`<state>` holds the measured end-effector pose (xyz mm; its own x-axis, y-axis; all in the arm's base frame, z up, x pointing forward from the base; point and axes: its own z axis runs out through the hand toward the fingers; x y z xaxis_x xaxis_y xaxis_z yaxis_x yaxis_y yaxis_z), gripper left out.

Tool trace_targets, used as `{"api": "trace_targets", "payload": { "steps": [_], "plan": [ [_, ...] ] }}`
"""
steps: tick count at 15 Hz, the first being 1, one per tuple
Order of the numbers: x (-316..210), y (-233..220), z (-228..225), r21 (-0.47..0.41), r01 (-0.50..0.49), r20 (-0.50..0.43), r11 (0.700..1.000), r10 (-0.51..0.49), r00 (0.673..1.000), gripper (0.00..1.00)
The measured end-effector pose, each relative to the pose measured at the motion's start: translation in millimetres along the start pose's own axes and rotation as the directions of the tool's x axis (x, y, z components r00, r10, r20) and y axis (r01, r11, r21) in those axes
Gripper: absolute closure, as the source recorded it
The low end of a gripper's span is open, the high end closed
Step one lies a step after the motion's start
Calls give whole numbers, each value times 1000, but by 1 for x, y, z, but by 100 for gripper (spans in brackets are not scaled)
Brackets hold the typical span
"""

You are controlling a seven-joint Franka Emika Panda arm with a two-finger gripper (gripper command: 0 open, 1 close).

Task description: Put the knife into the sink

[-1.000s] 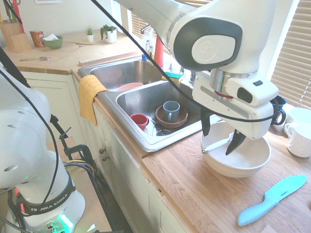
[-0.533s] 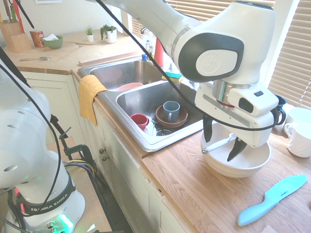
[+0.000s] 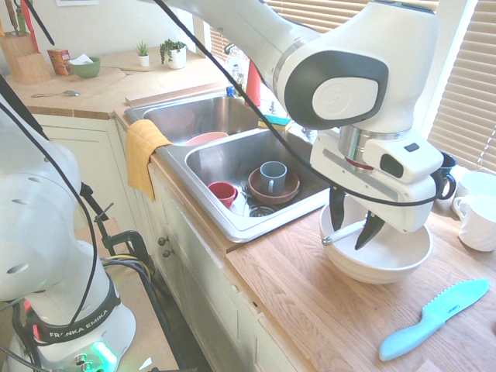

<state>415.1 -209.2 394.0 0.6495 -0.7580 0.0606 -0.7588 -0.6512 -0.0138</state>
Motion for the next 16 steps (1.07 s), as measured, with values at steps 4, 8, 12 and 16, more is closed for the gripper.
{"api": "trace_targets", "payload": {
  "steps": [4, 8, 12, 16],
  "plan": [
    [0, -1, -1, 1, 2, -1, 1000, -2, 1000, 100],
    [-1, -2, -1, 1, 3, -2, 1000, -3, 1000, 100],
    [0, -2, -2, 1, -5, -2, 1000, 5, 1000, 100],
    [1, -12, -54, 29, -26, -29, 999, 27, 999, 100]
  ]
}}
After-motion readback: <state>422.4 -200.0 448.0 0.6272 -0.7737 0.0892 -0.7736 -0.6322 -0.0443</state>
